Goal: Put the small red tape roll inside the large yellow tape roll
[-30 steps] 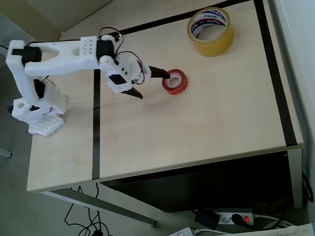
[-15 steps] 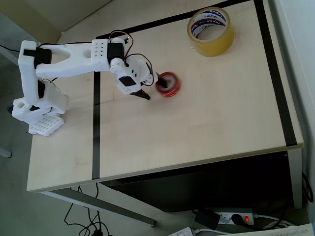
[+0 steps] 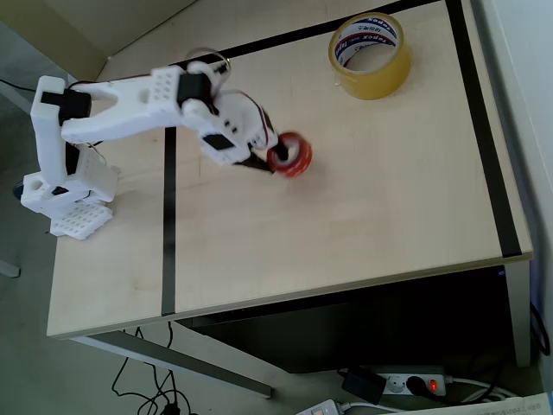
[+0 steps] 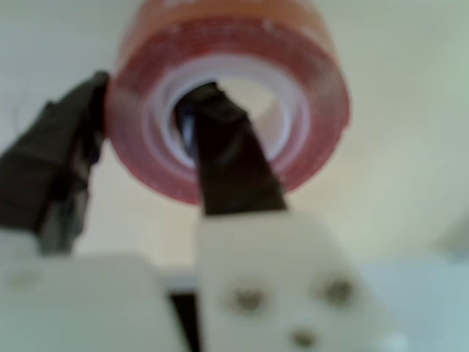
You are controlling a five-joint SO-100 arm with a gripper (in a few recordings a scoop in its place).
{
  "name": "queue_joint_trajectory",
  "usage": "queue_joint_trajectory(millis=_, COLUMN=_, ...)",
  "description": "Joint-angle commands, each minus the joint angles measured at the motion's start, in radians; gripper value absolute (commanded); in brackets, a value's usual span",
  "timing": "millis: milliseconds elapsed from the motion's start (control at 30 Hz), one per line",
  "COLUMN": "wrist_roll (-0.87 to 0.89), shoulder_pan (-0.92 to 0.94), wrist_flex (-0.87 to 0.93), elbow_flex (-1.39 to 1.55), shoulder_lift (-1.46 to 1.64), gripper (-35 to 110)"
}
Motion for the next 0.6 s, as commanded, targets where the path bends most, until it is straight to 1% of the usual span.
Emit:
queue_joint_trajectory(millis=0, wrist_roll=-0.023, shoulder_pan=-0.011, wrist_flex=0.112, elbow_flex=-0.534, shoulder_lift=0.054, gripper=0)
queue_joint_trajectory(millis=100, wrist_roll=-0.025, shoulder_pan=-0.041, wrist_flex=0.158, elbow_flex=-0.942, shoulder_lift=-0.123, gripper=0)
queue_joint_trajectory(millis=167, wrist_roll=-0.043, shoulder_pan=-0.074, wrist_flex=0.141, elbow_flex=-1.092, shoulder_lift=-0.193, gripper=0)
queue_joint_trajectory(millis=567, wrist_roll=-0.06, shoulder_pan=-0.227, wrist_flex=-0.244, elbow_flex=-1.089, shoulder_lift=-0.328, gripper=0)
